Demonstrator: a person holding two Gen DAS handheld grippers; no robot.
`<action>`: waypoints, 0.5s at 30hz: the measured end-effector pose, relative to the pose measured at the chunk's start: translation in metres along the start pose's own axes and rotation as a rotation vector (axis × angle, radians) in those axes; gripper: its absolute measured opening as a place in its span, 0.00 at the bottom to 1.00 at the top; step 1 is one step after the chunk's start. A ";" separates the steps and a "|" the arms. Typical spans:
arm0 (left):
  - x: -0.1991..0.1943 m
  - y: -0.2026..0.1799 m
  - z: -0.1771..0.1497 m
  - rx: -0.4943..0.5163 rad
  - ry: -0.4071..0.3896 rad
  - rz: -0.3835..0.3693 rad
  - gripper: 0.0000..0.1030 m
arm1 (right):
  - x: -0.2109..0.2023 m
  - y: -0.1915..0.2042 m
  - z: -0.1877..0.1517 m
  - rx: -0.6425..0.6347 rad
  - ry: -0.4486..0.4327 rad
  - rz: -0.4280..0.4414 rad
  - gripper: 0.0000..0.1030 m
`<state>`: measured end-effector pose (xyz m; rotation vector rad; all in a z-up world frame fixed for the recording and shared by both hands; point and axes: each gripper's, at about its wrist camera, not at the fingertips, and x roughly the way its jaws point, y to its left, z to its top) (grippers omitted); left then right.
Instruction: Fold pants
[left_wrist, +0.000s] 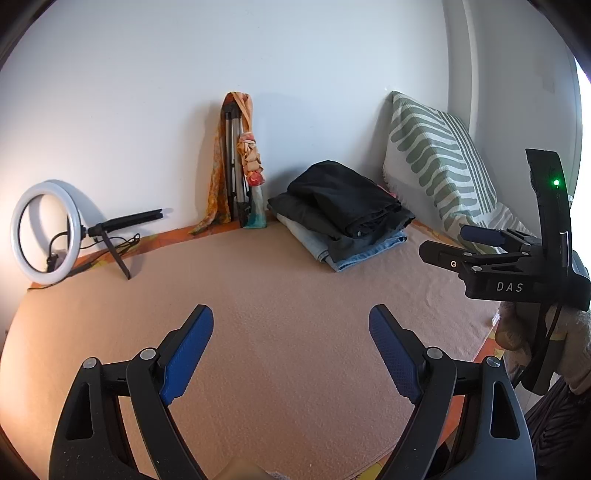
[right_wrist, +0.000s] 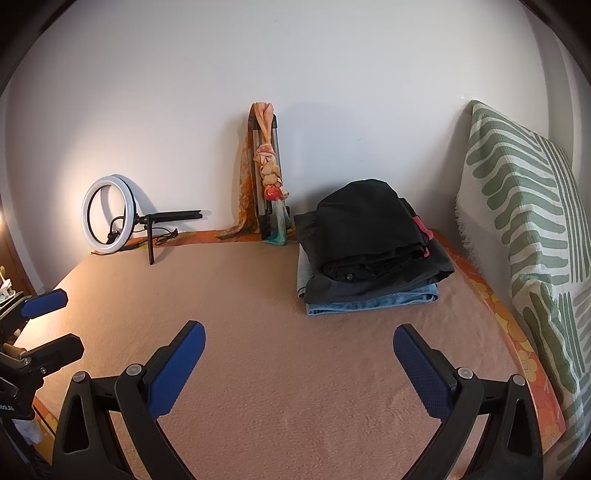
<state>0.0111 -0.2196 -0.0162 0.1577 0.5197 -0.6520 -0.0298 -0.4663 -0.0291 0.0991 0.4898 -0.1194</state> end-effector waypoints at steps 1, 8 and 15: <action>0.000 0.000 0.000 0.000 -0.002 0.002 0.84 | 0.000 0.001 0.000 -0.002 0.001 0.001 1.00; -0.001 0.000 0.000 0.001 -0.004 0.001 0.84 | 0.001 0.002 0.001 0.001 0.001 0.005 1.00; -0.001 0.000 0.001 0.001 -0.003 -0.001 0.84 | 0.001 0.001 0.001 0.000 0.002 0.008 1.00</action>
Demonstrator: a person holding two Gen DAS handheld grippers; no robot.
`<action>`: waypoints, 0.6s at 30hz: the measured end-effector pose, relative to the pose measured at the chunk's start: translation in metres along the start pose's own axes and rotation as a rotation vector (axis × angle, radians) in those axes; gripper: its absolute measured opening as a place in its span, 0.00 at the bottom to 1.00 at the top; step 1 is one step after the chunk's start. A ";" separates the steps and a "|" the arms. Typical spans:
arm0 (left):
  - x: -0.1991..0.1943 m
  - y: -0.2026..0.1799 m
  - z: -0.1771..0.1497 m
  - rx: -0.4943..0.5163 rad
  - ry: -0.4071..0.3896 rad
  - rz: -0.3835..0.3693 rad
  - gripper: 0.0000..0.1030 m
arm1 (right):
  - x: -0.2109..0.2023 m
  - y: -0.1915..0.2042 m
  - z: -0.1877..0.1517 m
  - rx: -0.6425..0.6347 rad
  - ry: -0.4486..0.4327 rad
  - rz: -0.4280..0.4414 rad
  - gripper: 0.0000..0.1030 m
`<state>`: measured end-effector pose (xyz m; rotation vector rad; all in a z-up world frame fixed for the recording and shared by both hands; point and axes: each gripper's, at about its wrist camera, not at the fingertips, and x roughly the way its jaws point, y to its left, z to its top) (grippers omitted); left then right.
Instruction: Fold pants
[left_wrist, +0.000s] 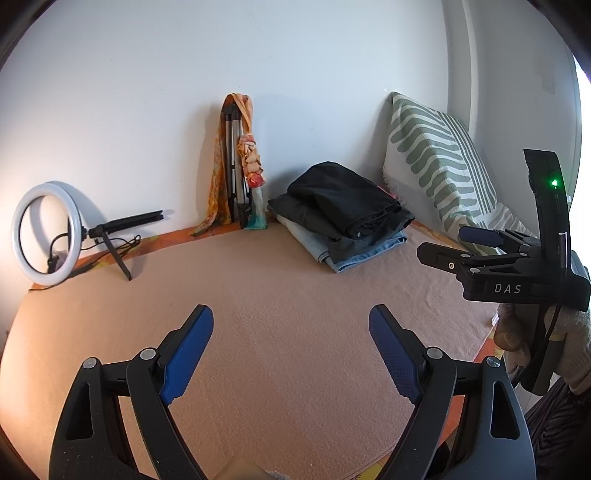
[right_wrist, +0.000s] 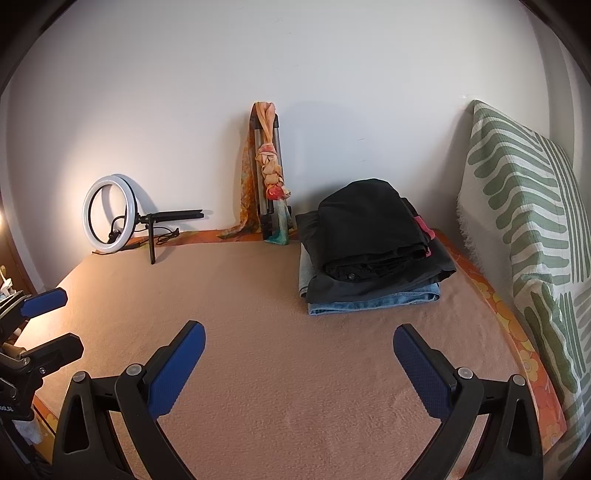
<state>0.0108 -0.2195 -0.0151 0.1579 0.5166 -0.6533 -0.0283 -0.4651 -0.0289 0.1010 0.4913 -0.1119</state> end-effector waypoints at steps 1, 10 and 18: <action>0.000 0.000 0.000 -0.001 0.000 0.001 0.84 | 0.000 0.000 0.000 0.000 0.000 0.000 1.00; -0.001 0.000 0.000 0.000 -0.003 0.004 0.84 | 0.000 0.001 0.001 -0.001 0.002 0.002 1.00; -0.002 0.001 0.001 -0.005 0.000 0.008 0.84 | 0.000 0.001 0.001 -0.001 0.002 0.003 1.00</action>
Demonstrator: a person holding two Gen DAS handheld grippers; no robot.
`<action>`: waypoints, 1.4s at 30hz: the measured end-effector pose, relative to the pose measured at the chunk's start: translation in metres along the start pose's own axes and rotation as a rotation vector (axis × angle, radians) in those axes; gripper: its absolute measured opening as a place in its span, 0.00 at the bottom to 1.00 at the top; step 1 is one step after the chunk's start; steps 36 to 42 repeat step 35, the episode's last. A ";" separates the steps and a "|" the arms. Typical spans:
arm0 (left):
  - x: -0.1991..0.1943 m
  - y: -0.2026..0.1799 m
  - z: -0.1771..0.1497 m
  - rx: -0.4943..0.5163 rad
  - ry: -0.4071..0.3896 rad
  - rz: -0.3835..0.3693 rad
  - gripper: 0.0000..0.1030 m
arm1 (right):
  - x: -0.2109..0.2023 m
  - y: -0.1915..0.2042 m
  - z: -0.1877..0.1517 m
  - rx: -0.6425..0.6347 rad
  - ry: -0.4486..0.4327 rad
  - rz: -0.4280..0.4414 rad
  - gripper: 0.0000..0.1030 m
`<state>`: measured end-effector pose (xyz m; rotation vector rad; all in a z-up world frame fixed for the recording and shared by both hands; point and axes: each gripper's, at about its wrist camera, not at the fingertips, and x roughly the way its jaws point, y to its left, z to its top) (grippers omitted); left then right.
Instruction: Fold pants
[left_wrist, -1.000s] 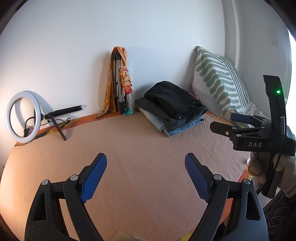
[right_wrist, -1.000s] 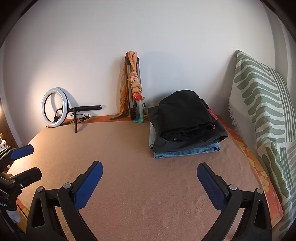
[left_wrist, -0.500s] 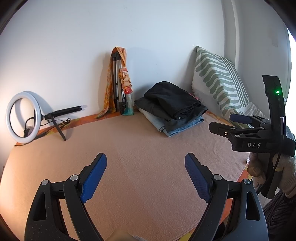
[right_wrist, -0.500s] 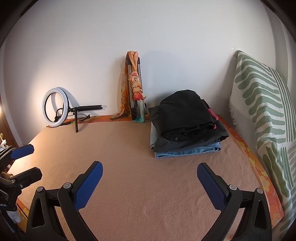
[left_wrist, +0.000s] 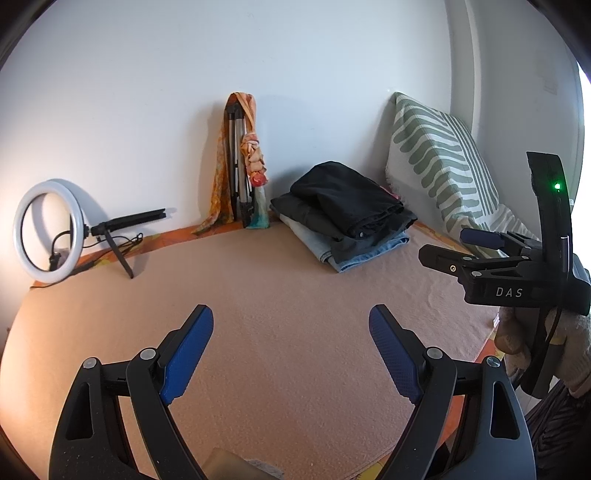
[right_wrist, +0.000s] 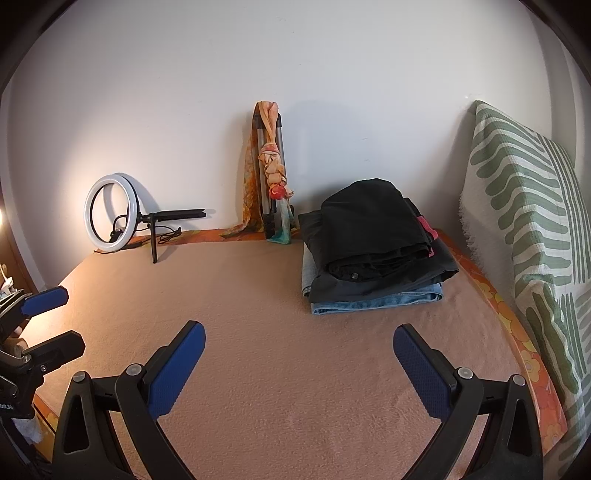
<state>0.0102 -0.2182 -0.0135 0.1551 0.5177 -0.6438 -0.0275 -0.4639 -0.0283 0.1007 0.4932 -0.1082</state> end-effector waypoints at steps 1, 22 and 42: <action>0.000 0.000 0.000 0.001 0.000 0.001 0.84 | 0.000 0.000 0.000 0.000 0.000 0.000 1.00; 0.000 0.001 0.000 0.000 0.002 -0.003 0.84 | 0.001 0.002 -0.001 -0.002 0.001 0.002 1.00; 0.000 0.003 0.000 0.009 -0.004 0.010 0.84 | 0.005 0.004 -0.002 -0.009 0.006 0.010 1.00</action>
